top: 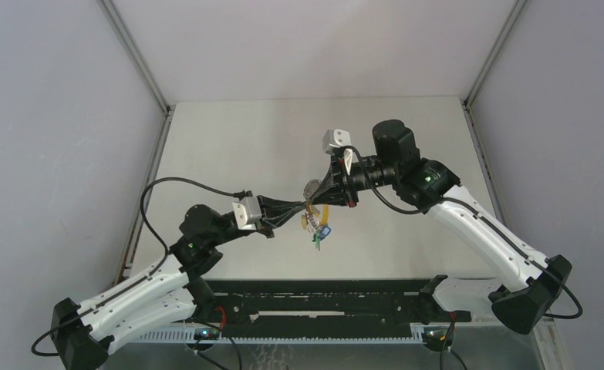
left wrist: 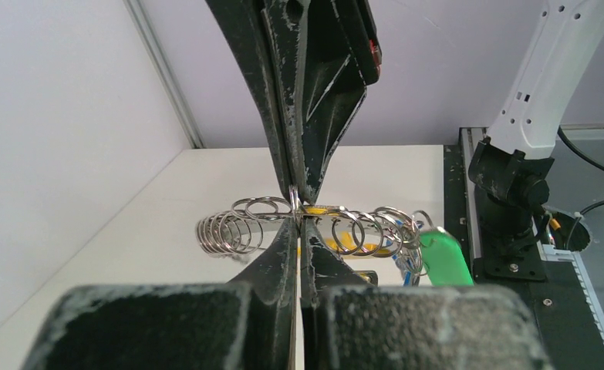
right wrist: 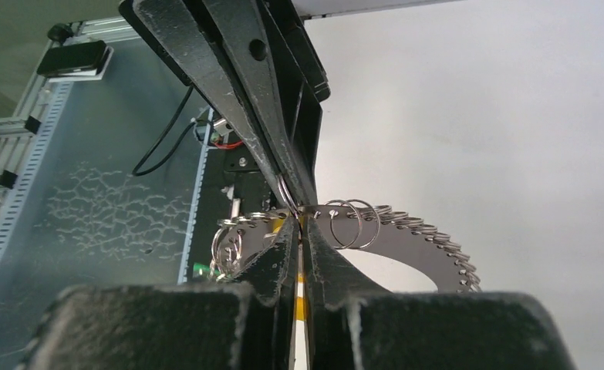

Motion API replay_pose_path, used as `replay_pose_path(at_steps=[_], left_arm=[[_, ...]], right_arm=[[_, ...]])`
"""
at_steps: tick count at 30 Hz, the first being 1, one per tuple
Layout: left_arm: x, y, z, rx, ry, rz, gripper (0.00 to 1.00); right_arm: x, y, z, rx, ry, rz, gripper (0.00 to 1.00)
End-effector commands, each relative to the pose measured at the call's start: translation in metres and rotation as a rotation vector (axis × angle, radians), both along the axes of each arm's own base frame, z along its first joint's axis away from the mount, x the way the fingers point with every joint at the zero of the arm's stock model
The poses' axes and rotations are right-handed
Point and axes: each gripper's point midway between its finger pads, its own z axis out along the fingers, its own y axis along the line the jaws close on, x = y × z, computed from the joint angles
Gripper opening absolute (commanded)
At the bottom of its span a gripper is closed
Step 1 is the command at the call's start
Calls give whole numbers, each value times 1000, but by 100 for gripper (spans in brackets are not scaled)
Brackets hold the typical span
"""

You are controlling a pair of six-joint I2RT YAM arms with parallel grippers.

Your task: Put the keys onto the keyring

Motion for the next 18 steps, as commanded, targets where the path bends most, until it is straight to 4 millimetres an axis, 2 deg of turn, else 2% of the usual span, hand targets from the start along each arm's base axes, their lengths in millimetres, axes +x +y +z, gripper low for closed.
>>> replay_pose_path(at_steps=[1,5,9,14,18], left_arm=[[-8,9,47,-133,-117,6,0],[-9,10,49,-144,-124,9,0],[-8,11,48,-147,-123,12,0],[-7,12,46,-147,-121,20,0],[-9,12,47,-147,-124,10,0]], right_arm=[[0,5,6,7,63,20,0],[2,9,7,4,73,19,0],[1,10,7,0,44,23,8],[-4,-5,11,2,-61,32,20],[-6,-12,21,30,-160,39,26]])
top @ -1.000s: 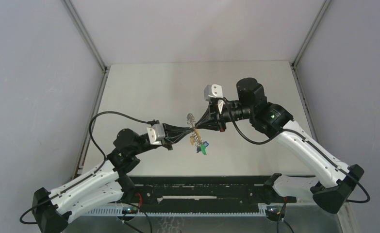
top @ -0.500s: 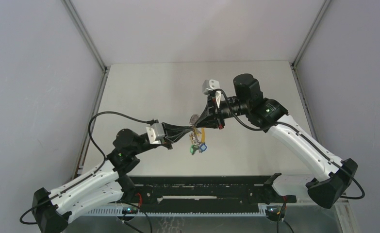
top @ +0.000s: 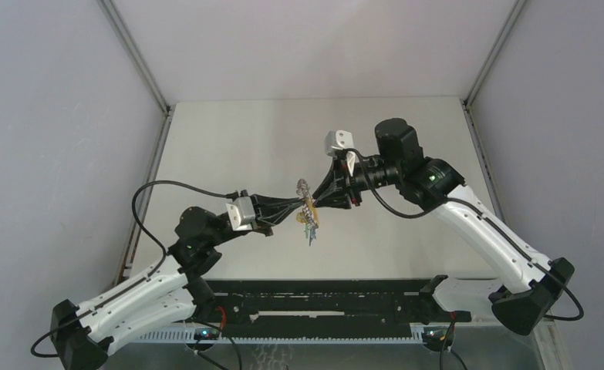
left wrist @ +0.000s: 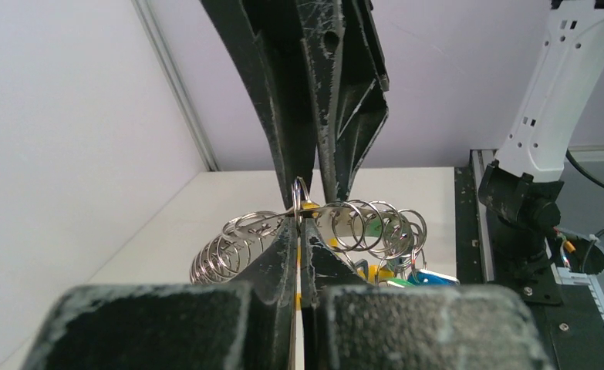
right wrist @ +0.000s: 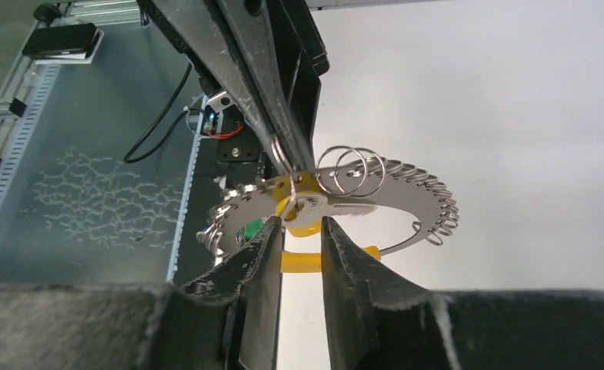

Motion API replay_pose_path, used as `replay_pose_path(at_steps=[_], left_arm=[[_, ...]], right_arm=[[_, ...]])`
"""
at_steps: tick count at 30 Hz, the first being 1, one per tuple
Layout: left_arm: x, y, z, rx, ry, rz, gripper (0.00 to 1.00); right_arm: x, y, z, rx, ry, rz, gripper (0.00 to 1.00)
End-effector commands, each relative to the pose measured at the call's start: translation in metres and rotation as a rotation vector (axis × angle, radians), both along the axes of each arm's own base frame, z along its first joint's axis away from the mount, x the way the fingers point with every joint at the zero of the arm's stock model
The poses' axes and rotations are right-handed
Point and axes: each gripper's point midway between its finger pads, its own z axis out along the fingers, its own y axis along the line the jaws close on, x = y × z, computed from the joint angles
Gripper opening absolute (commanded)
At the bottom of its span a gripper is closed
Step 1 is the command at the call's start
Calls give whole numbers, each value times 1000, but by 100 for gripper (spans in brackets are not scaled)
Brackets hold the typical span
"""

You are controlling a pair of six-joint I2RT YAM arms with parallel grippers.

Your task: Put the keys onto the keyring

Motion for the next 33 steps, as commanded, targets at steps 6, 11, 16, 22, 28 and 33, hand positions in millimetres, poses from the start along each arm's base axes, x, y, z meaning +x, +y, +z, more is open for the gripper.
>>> replay_pose_path(at_steps=[6,11,16,22,28,33], left_arm=[[-16,6,35,-100,-99,-43,0],[-19,4,34,-92,-98,-68,0],[-20,1,34,-87,-96,-81,0],[-19,2,36,-90,-97,-77,0],[-19,2,37,-93,-100,-74,0],[-19,3,38,-103,-100,-71,0]], right_arm=[[-7,-7,37,112,-239,58,28],[-10,-2,48,161,-264,97,30],[-13,4,48,173,-269,124,30],[-15,12,41,168,-246,160,30],[-15,13,33,147,-225,164,23],[-16,13,28,131,-208,169,9]])
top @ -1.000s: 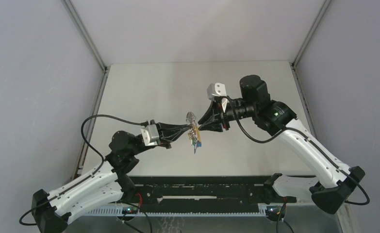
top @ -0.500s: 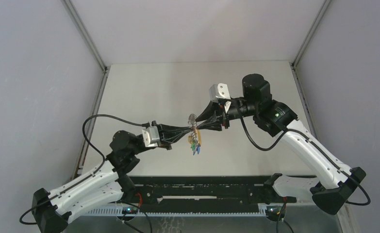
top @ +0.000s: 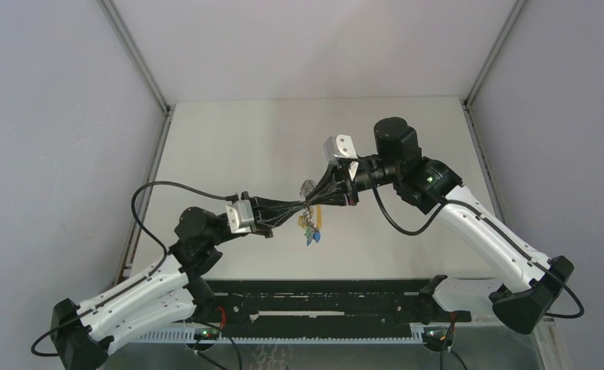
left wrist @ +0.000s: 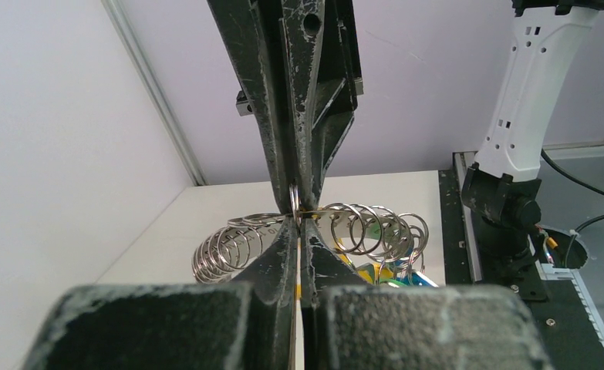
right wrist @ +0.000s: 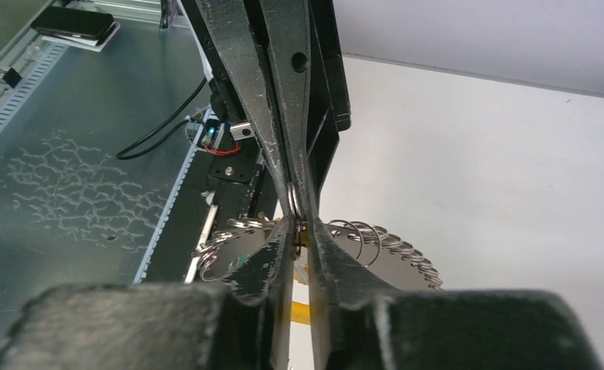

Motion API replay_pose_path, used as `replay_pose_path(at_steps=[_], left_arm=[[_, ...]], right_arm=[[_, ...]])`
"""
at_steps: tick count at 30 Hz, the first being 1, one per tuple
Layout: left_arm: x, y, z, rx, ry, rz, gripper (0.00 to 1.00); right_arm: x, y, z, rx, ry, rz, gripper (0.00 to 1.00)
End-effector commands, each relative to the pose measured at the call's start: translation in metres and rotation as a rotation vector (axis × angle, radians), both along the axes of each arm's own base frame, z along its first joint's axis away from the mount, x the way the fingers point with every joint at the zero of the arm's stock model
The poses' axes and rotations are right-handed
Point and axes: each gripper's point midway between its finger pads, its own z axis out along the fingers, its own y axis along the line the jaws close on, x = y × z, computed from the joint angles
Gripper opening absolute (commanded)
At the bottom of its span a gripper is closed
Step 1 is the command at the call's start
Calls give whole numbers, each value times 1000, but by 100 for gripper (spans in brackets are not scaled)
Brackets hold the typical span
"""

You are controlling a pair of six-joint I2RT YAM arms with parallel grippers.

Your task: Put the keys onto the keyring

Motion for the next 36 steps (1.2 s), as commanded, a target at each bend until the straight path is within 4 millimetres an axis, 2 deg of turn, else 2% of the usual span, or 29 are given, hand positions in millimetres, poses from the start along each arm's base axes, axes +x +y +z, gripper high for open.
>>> replay_pose_path(at_steps=[1,2,4,9,13,17,25,36], left_arm=[[-8,6,31,-87,-57,-10,0],[-6,6,29,-84,-50,-3,0],[-3,7,26,-63,-33,15,2],[5,9,6,50,17,64,25],[6,13,-9,133,57,86,33],[7,12,-14,166,83,87,35],[4,3,-7,171,69,35,34],[-1,-6,-16,203,89,-28,30]], right_arm=[[-4,2,4,11,-21,27,4],[-4,1,4,9,-24,22,0],[-2,-3,4,1,-43,-6,0],[3,-16,0,-77,-93,-82,0],[8,-23,-10,-189,-137,-134,0],[10,-24,-19,-305,-197,-169,0],[10,-19,-30,-465,-282,-194,0],[10,-10,-29,-504,-338,-193,0]])
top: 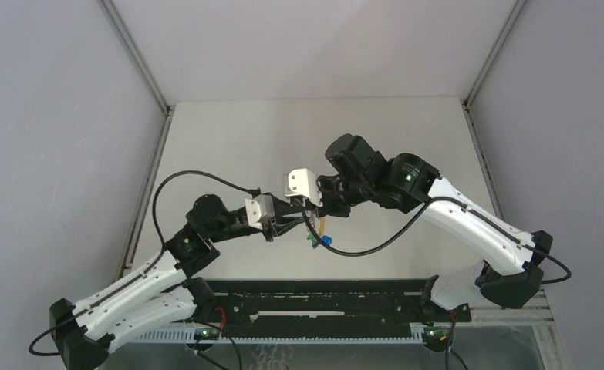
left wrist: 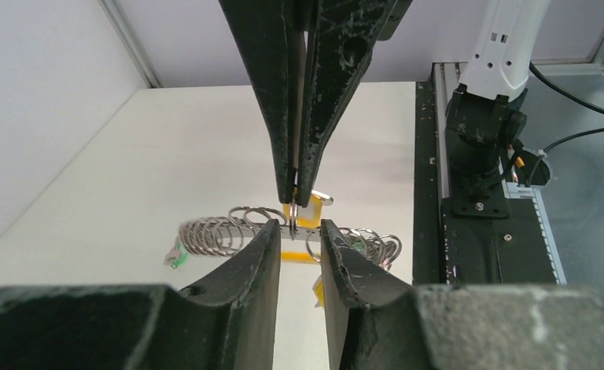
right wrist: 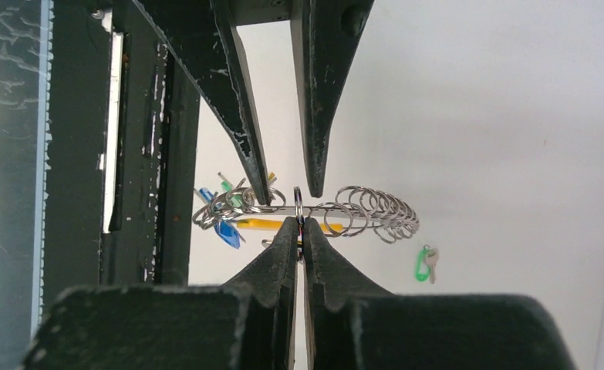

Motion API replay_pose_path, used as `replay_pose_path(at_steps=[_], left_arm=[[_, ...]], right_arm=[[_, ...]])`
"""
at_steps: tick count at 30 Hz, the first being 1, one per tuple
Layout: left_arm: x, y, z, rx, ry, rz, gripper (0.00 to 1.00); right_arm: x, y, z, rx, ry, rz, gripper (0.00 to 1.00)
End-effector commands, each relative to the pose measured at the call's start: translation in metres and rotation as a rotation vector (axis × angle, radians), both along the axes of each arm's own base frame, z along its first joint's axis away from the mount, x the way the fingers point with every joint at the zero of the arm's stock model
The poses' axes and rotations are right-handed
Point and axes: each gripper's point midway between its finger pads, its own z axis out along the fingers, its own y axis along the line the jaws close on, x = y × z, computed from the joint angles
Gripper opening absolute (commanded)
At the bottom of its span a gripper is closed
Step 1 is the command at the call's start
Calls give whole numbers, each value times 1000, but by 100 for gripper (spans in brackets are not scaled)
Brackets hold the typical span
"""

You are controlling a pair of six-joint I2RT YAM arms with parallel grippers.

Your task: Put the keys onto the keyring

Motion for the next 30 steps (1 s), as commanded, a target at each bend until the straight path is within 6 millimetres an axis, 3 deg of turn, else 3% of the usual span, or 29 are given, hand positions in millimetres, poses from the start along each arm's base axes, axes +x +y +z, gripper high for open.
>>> replay_pose_path(at_steps=[1,15,19,22,25,30], left_arm=[[-5,-4,31,-45,-52,-37,29],[0,-8,32,-43,-53,-33,23],[0,-9,30,-38,-48,-35,15],[1,-10,29,-28,-46,-38,1],[3,-8,29,-29,-52,-16,0],[7,3,34,-100,-80,50,0]], right_arm=[[5,5,28,56,-87,2,0],[-3,11,27,47,-96,42,0],[-6,13,28,49,-103,59,0],[-8,15,29,51,-106,69,0],[-7,15,29,58,-110,52,0],[-4,6,42,163,-97,6,19]])
